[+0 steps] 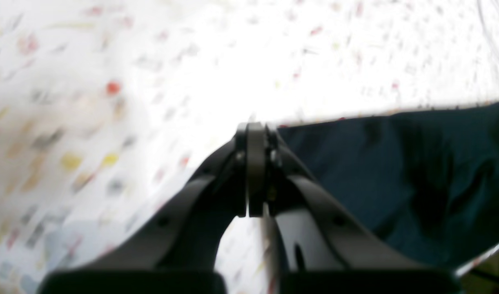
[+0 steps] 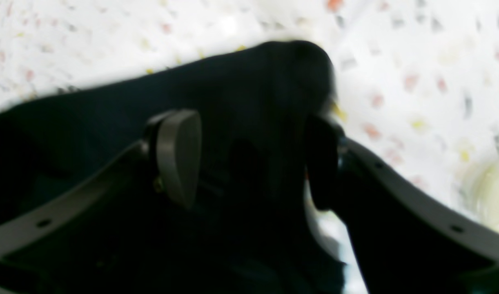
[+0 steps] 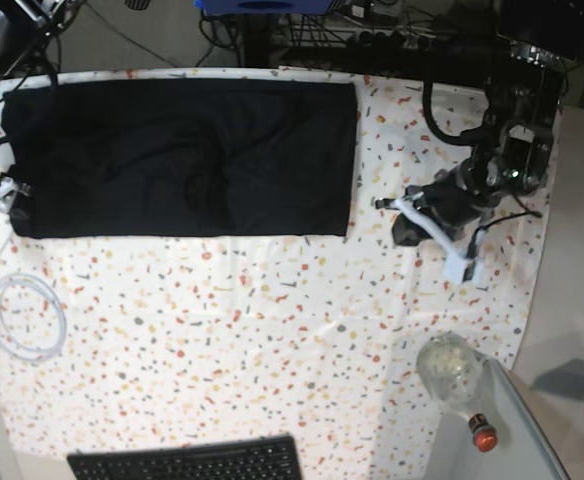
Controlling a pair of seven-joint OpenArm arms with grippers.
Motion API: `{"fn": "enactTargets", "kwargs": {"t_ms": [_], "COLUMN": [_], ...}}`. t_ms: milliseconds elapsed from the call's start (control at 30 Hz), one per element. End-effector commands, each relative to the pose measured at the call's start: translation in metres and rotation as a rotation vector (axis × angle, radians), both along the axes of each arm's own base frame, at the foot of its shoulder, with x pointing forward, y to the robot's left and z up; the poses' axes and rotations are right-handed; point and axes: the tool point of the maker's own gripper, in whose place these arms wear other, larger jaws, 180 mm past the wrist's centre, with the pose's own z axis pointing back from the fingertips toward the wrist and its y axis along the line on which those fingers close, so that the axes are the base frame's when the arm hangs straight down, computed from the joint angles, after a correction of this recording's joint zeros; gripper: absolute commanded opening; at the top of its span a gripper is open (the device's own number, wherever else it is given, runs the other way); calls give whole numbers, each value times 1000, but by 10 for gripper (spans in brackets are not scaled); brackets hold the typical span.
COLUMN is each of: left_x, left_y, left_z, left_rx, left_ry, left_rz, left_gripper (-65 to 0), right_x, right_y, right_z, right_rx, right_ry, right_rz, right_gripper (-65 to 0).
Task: Layout the t-shirt on the table in an organized manner, then fold the t-shirt properly
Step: 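Release the folded end and lift the left gripper away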
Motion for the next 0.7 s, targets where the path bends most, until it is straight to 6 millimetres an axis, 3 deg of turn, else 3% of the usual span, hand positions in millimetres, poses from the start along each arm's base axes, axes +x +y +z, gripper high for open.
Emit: {"fn": "enactTargets", "kwargs": {"t_ms": [0,167,333,500,667], "left_x": [-3,-41,-57,-67,-68], "left_y": [15,49,65,48,13], "left_z": [6,-9,-20,-46,-60], "left_rx": [25,48,17,29,74], "left_ry": [-20,26,-49,-23,-29], "left_rz": [15,59,83,22,-39], "left_gripper": [-650,-650,-650,-650,-650], "right_x": [8,0,-6,-14,-32], "right_y": [-15,-30,-36,-35,-22], "right_z": [8,-16,-29,-38,-54], "right_rx": [-9,72,118,149,201], "right_ry": [-12,112,152,186,261], "right_rz": [-5,-17,-35,-43,-36], "right_gripper": [-281,-281,-281,-281,-278]}}
